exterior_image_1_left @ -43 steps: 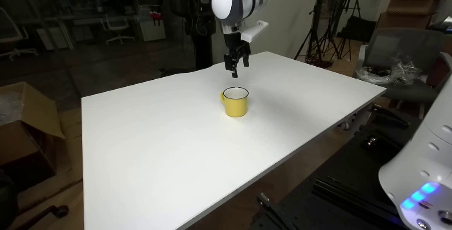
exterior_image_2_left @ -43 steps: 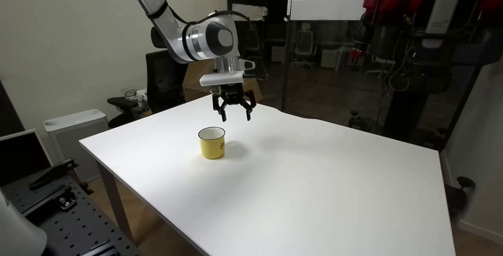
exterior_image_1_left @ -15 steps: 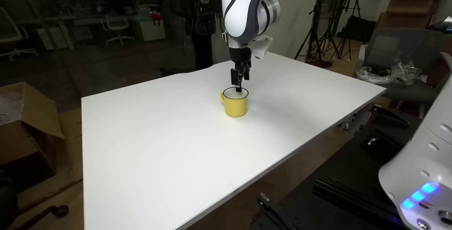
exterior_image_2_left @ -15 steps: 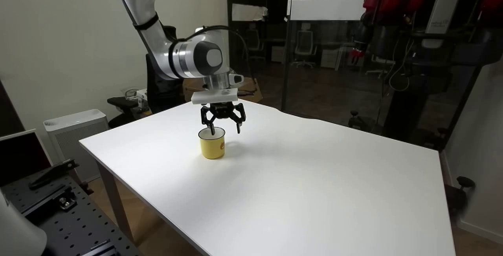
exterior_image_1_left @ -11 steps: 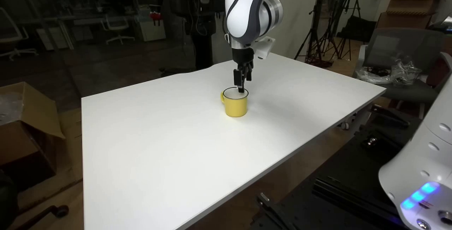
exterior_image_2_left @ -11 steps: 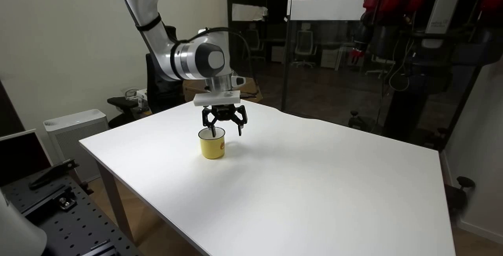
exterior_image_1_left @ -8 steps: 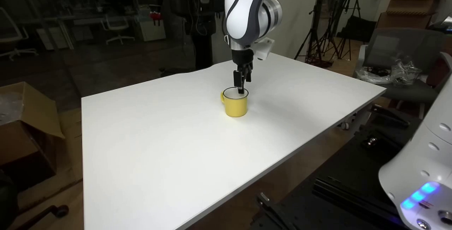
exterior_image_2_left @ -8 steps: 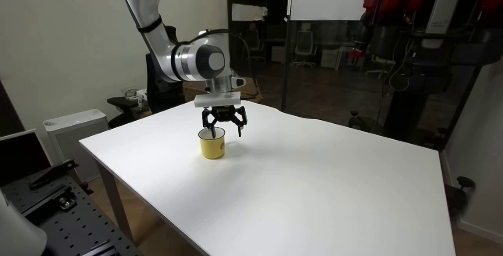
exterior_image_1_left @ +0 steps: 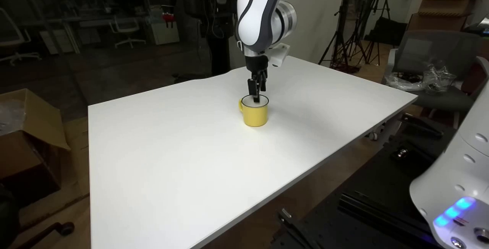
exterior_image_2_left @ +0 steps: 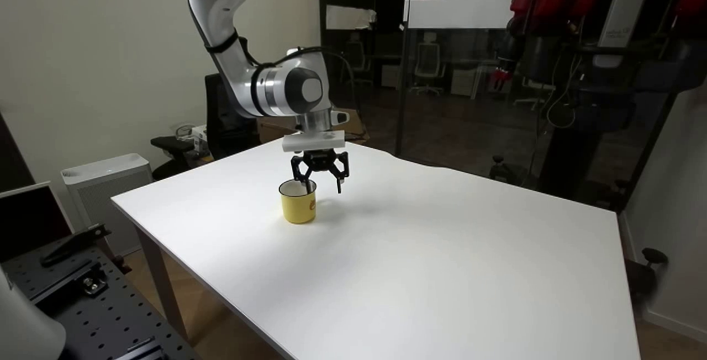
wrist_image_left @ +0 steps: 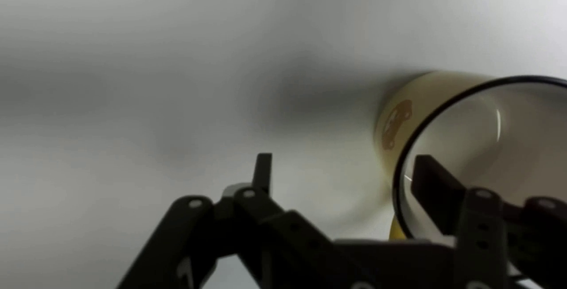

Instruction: Move the cup on the table forward

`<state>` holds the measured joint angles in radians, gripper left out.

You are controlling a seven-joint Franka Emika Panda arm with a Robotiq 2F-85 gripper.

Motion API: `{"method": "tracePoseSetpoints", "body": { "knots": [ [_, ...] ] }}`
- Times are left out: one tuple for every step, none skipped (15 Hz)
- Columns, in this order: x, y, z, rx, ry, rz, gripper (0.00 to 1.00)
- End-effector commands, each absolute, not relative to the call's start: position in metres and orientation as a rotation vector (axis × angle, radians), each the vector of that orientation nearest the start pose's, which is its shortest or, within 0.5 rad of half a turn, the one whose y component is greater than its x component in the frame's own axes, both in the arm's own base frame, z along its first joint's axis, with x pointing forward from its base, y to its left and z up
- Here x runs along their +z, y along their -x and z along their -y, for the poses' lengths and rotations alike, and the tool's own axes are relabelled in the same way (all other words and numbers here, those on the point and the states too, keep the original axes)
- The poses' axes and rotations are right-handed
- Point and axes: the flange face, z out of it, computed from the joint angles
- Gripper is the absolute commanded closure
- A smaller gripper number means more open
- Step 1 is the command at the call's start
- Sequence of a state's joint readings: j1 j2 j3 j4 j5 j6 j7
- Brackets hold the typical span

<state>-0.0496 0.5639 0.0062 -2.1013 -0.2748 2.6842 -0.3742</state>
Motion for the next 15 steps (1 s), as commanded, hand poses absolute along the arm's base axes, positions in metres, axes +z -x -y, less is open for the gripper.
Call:
{"method": "tracePoseSetpoints", "body": {
  "knots": [
    [0.143, -0.591, 0.016, 0.016, 3.116, 0.939, 0.47],
    [0.142, -0.592, 0.013, 0.018, 3.11, 0.948, 0.55],
    [0.142, -0.593, 0.011, 0.019, 3.104, 0.959, 0.61],
    [0.141, -0.594, 0.008, 0.016, 3.098, 0.968, 0.67],
    [0.141, -0.594, 0.005, 0.015, 3.09, 0.982, 0.75],
    [0.14, -0.595, 0.002, 0.014, 3.085, 0.991, 0.81],
    [0.14, -0.595, -0.001, 0.013, 3.079, 1.0, 0.89],
    [0.14, -0.595, -0.003, 0.013, 3.075, 1.009, 0.95],
    [0.141, -0.594, -0.005, 0.013, 3.07, 1.016, 0.99],
    [0.141, -0.593, -0.007, 0.013, 3.062, 1.026, 1.0],
    [0.142, -0.593, -0.009, 0.012, 3.054, 1.03, 1.0],
    [0.142, -0.593, -0.011, 0.014, 3.046, 1.03, 0.97],
    [0.14, -0.588, -0.009, 0.014, 3.067, 1.031, 0.97],
    [0.14, -0.588, -0.01, 0.015, 3.065, 1.033, 0.89],
    [0.14, -0.588, -0.01, 0.015, 3.065, 1.033, 0.89]
  ]
}}
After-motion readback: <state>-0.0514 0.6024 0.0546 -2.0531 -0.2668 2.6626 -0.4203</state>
